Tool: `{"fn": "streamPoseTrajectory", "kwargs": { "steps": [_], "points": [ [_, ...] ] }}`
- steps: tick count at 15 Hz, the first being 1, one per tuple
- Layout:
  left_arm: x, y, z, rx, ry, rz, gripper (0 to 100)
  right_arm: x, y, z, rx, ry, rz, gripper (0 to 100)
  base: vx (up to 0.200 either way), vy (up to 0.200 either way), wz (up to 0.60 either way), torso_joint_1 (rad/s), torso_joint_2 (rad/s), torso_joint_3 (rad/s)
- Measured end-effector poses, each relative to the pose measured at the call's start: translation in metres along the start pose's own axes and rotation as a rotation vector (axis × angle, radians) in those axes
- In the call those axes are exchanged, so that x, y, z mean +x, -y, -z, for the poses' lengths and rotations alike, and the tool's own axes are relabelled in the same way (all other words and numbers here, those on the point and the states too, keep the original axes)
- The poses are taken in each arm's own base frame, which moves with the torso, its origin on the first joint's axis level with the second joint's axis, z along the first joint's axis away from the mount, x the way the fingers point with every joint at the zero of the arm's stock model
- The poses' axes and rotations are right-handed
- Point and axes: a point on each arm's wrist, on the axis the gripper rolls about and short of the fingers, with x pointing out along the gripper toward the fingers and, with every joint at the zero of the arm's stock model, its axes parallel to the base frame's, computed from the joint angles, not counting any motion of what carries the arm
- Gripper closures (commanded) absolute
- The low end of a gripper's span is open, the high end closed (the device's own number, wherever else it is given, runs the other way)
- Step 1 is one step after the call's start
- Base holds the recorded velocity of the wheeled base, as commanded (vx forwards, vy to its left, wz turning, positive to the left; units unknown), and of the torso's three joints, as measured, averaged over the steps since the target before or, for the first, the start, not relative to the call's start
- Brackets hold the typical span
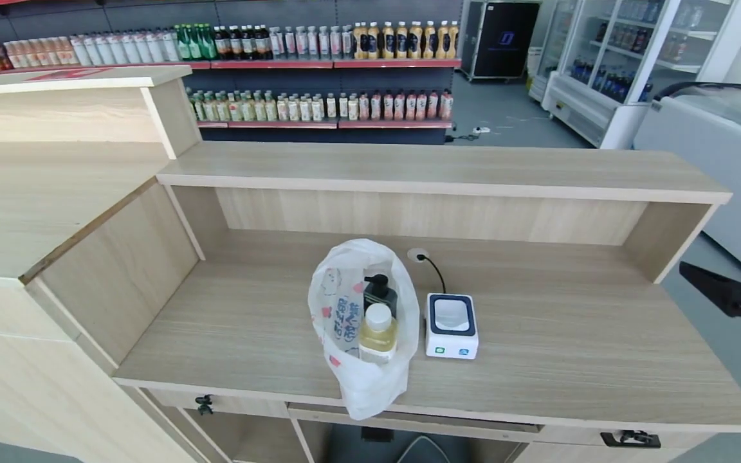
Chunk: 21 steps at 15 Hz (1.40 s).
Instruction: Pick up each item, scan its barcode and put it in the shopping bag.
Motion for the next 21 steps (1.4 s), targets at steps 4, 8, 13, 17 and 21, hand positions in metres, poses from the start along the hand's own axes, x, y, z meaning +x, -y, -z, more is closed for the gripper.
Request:
{"fn": "streamPoseTrajectory", "kwargs": {
  "steps": [4,8,13,17,21],
  "points": [
    [0.0,0.0,0.0,0.0,0.0,0.0,0,-0.043,-0.012,0.038,0.155,-0.03,0.022,0,0.0,0.0,0.0,0.0,0.0,0.0],
    [0.0,0.0,0.0,0.0,0.0,0.0,0,-0.086,-0.027,0.088,0.188,-0.037,0.016,0,0.0,0.0,0.0,0.0,0.0,0.0],
    [0.0,0.0,0.0,0.0,0.0,0.0,0,-0.134,-0.04,0.132,0.233,-0.021,0.018,0,0.0,0.0,0.0,0.0,0.0,0.0],
    [0.0,0.0,0.0,0.0,0.0,0.0,0,-0.15,-0.046,0.15,0.249,0.043,0.01,0,0.0,0.0,0.0,0.0,0.0,0.0],
    [0.0,0.0,0.0,0.0,0.0,0.0,0,-0.154,-0.046,0.152,0.26,0.093,0.015,0,0.0,0.0,0.0,0.0,0.0,0.0]
  ]
}}
